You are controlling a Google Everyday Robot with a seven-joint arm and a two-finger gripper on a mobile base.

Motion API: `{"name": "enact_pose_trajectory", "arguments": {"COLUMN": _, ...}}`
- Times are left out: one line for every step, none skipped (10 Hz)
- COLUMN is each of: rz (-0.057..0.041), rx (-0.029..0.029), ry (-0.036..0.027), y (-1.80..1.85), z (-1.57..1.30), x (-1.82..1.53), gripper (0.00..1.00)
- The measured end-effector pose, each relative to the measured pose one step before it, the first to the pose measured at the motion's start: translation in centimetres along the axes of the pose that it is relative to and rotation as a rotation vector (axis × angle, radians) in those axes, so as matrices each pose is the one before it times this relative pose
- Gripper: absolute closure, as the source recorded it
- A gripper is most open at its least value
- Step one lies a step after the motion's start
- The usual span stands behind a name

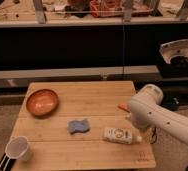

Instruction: Place the bottle in the ceramic bowl

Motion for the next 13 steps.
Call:
{"name": "enact_pose_trajectory", "arguments": {"rz": 0.01881, "rx": 0.00649, "ry": -0.03439, "y": -0.567, "z": 0.665, "x": -0.720, "gripper": 0.20}}
{"name": "enact_pose_trajectory", "arguments": {"rz": 0.01345, "rx": 0.00008, "ry": -0.01732, "y": -0.023, "z": 0.484, "x": -0.032, "gripper": 0.20}}
{"name": "enact_pose_trajectory", "arguments": {"rz": 0.01003, "rx": -0.00263, "ry": -0.00938, "y": 0.178, "z": 0.169, "x": -0.052, "gripper": 0.20}}
{"name": "enact_pose_trajectory", "arguments": {"rz": 0.01270, "rx": 0.00182, "ry": -0.01394, "y": -0.052, "z": 0.156, "x": -0.242, "gripper": 0.20}}
{"name": "enact_pose_trajectory", "arguments": {"rz": 0.01056, "rx": 0.00760, "ry": -0.01428, "y": -0.230, "z": 0.515, "x": -0.283, "gripper": 0.20}}
{"name": "enact_pose_trajectory", "arguments": {"rz": 0.01809, "rx": 0.00647, "ry": -0.01613, "y": -0.063, "z": 0.825, "x": -0.092, "gripper": 0.20}}
{"name": "enact_pose_trajectory", "arguments": {"rz": 0.02306, "rx": 0.00597, "ry": -0.01968, "y": 0.039, "z": 0.847, "x": -0.009, "gripper": 0.20}}
{"name": "enact_pose_trajectory", "arguments": {"rz": 0.01225, "rx": 0.00259, "ry": -0.01029, "y": 0.050, "z": 0.293, "x": -0.055, "gripper": 0.20}}
{"name": "enact_pose_trajectory", "arguments": {"rz": 0.01011, "rx": 0.00267, "ry": -0.00735, "y": 0.029, "z": 0.141, "x": -0.020, "gripper": 0.20}}
{"name": "enact_pose_trajectory", "arguments": {"rz": 0.00945, "rx": 0.00397, "ry": -0.01016, "y": -0.035, "z": 0.397, "x": -0.072, "gripper": 0.20}}
{"name": "enact_pose_trajectory", "arguments": {"rz": 0.00121, "rx": 0.00146, "ry": -0.00759, "y": 0.000, "z": 0.947, "x": -0.231, "gripper": 0.20}}
{"name": "enact_pose_trajectory", "arguments": {"rz": -0.00834, "rx": 0.00246, "ry": -0.00422, "y": -0.119, "z": 0.651, "x": -0.383, "gripper": 0.20}}
{"name": "enact_pose_trajectory", "arguments": {"rz": -0.00314, "rx": -0.00048, "ry": -0.00343, "y": -0.009, "z": 0.423, "x": -0.235, "gripper": 0.20}}
